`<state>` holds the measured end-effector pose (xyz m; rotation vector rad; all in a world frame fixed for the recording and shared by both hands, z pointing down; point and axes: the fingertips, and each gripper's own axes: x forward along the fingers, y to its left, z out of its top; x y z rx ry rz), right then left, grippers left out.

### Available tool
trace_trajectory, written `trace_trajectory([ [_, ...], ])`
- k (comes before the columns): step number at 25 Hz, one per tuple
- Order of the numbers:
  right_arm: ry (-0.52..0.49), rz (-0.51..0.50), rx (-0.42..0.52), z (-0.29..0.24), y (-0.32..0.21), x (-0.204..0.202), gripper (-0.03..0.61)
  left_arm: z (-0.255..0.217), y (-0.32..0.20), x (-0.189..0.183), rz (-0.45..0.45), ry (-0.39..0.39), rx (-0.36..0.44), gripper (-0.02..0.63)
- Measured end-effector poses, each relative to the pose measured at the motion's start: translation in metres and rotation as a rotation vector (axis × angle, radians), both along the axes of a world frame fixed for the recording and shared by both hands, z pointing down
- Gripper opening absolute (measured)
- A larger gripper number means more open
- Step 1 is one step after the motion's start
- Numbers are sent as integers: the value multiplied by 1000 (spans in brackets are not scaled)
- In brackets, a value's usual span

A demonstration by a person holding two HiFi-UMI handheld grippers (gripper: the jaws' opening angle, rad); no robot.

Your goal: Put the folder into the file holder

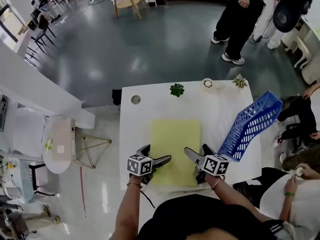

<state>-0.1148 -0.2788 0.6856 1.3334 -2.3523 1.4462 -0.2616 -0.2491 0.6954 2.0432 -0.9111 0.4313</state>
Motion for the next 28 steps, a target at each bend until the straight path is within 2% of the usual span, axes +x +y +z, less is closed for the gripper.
trace_trajectory([
  [5,-7,-26,-16,0,1,-13,581,-1,-4,4,-13,63,-22,558],
  [8,-20,-27,-18,0,-1,-15,577,-1,-9,6,-26,71,-30,558],
  [12,-127,1,-37,-5,-2,-11,577,-3,-12,3,-79,112,-35,558],
  [18,-333,88,-88,-10,-8,3,569,-4,-11,4,-78,126,-35,558],
  [21,-379,123,-125,-8,-7,9,557,-3,-7,3,-82,129,-37,558],
  [23,-377,139,-155,-4,-4,13,521,-4,-4,3,-78,135,-35,558],
  [25,-378,148,-183,2,-1,16,445,-5,-5,4,-65,141,-30,558],
  [27,-401,116,-220,6,4,12,382,-5,-3,3,-44,132,-25,558],
  [28,-418,88,-239,7,8,7,372,-4,0,2,-33,124,-23,558],
])
